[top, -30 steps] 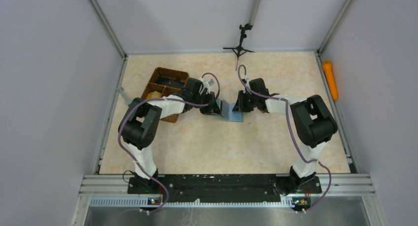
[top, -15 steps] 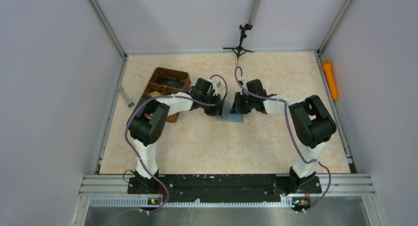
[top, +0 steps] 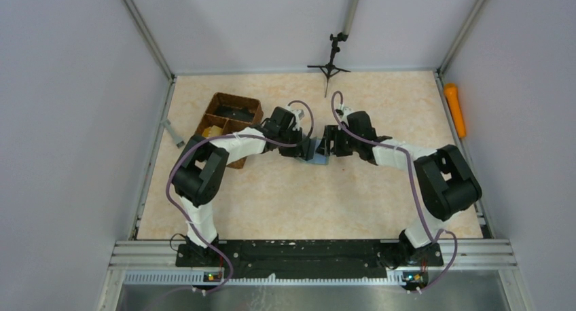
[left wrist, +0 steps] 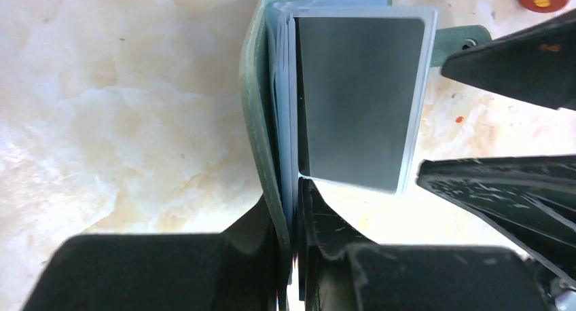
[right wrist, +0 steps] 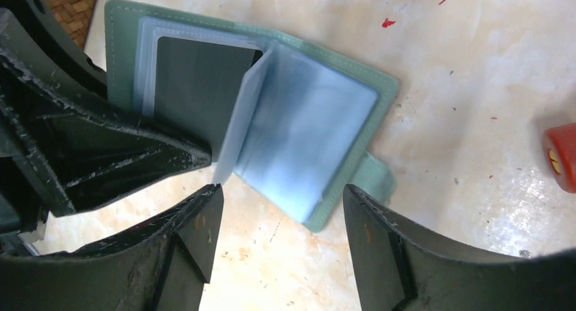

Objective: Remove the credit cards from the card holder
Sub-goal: Remove the credit card from the card holder.

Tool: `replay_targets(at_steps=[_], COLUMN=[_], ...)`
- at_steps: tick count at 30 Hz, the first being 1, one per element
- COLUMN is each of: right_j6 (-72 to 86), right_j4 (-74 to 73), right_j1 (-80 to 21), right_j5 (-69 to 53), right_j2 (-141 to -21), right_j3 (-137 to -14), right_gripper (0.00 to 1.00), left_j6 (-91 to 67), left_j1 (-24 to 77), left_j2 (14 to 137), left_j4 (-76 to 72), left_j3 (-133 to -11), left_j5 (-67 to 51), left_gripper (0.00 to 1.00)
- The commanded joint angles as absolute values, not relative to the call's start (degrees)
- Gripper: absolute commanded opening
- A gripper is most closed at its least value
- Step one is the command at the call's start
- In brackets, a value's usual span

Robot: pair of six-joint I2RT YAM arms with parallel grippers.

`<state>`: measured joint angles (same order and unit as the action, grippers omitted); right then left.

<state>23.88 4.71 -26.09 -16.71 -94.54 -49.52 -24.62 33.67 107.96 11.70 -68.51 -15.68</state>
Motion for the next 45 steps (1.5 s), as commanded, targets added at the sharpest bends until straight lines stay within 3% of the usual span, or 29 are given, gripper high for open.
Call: replay_targets(at_steps=[1,4,11,19,26,43,45], right_j6=[24.9,26.2,31.8,33.2,37.6,46.9,47.0], right_j4=[10.4,10.3,16.5,23.5,38.5,67.0,66.3], right_j1=[-25.2,-23.6,-17.8,-17.6,-17.5,-19.9,-20.1], right_j5=[-15.3,-15.0,-19.8,-25.5,-31.6,-30.9,-32.4], right_j2=[-90.6,-90.5,-88.3,-87.7,-85.3,-78.2,-78.3], right_j3=[-47.5,-47.1,-42.1,-39.8,-34.1,-23.2,-24.2], right_gripper=[0.70,0.72,0.96,0.97,0.97,0.98,0.94], left_j6=[-22.4,-22.8,-27.6,-35.8,-37.9,-40.8,-41.7], left_j1=[34.8,34.7,31.1,27.3,26.3,26.3,26.2], left_j2=[104.1,103.7,99.3,94.4,88.2,78.4,78.4], left_j4=[12.7,11.8,0.1,-17.9,-25.2,-40.7,-43.1], left_j3=[-67.9,-67.5,-60.6,-51.5,-45.6,-37.3,-36.7], left_j5=[-9.1,-10.2,-22.4,-34.6,-33.8,-38.4,-39.8], left_gripper=[0.04,0.01,0.00,0.00,0.00,0.00,0.00])
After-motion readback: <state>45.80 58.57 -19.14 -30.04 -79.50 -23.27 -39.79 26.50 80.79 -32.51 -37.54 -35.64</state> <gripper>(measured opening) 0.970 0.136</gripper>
